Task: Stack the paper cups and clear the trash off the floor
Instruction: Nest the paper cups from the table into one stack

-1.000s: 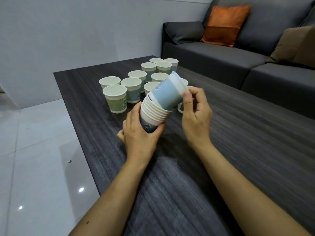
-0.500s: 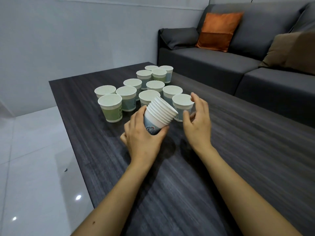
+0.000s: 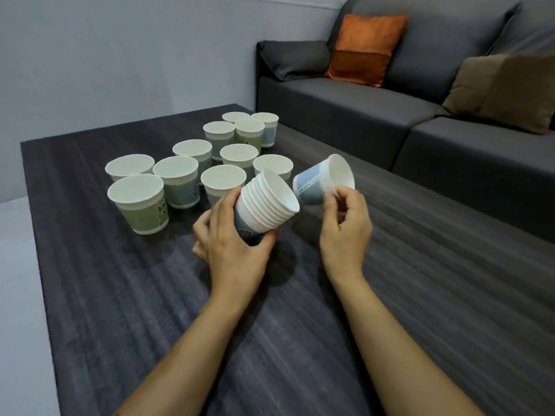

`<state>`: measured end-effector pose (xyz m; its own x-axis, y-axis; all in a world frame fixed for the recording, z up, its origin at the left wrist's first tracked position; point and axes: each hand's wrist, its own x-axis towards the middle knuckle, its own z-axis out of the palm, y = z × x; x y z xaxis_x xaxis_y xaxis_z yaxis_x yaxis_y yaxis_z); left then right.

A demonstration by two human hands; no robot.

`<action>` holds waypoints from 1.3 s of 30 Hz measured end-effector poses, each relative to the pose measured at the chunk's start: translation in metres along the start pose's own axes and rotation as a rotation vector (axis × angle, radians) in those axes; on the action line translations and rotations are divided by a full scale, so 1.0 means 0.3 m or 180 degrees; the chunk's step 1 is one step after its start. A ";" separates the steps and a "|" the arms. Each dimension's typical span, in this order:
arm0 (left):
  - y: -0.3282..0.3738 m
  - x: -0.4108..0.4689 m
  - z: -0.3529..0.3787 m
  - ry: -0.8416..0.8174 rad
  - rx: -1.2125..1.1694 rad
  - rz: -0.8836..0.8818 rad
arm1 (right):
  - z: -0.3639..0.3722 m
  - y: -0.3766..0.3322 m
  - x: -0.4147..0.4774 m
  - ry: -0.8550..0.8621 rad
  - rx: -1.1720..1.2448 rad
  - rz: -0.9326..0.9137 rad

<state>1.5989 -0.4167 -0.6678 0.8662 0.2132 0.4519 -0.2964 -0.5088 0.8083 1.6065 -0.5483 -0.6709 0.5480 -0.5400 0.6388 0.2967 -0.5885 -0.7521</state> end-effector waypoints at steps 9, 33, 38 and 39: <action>-0.004 0.007 0.003 -0.0153 0.0035 -0.0020 | 0.026 -0.074 -0.029 -0.0386 0.0628 -0.0360; -0.016 0.032 -0.155 0.0094 -0.0410 -0.0797 | 0.170 -0.134 -0.102 -0.0859 0.0472 0.0041; -0.086 0.075 -0.240 -0.0009 -0.0415 -0.0784 | 0.236 -0.161 -0.081 -0.1555 -0.0297 -0.0309; -0.091 0.080 -0.247 -0.0059 -0.0410 -0.0742 | 0.249 -0.160 -0.082 -0.1745 -0.0526 -0.0490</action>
<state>1.5981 -0.3359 -0.6511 0.9240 0.2963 0.2418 -0.1357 -0.3371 0.9316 1.6370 -0.4618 -0.6628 0.8456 -0.0773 0.5283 0.3031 -0.7451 -0.5941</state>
